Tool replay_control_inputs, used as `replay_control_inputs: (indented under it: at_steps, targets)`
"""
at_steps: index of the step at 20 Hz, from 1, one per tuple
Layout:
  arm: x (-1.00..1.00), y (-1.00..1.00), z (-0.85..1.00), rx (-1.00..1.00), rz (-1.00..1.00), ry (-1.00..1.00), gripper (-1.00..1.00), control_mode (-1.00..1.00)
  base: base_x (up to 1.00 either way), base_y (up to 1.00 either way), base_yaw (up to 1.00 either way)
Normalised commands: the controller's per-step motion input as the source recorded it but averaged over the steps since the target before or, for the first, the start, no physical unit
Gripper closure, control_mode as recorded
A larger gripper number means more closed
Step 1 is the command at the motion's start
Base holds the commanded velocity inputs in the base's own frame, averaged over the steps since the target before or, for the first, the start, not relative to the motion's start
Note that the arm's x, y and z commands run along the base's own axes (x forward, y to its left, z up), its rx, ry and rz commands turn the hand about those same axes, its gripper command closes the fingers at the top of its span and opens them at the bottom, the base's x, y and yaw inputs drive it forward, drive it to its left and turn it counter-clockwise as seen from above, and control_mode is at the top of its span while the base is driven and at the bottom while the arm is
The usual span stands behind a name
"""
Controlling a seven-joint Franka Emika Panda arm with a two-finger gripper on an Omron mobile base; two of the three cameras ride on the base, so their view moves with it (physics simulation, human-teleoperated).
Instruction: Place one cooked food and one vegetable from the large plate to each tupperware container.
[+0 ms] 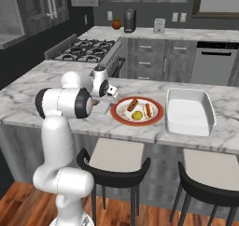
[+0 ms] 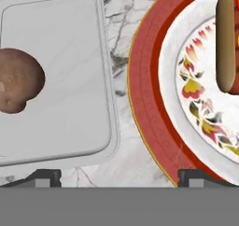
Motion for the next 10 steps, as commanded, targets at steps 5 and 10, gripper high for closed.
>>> replay_control_inputs:
  at_steps: [5,10]
  targets:
    - [0.01,-0.53,0.01,0.0,0.0,0.0,-1.0,-1.0,0.0,0.0,0.0]
    - [0.02,-0.45,0.04,-0.01,0.0,0.0,-1.0,-1.0,0.0,0.0,0.0]
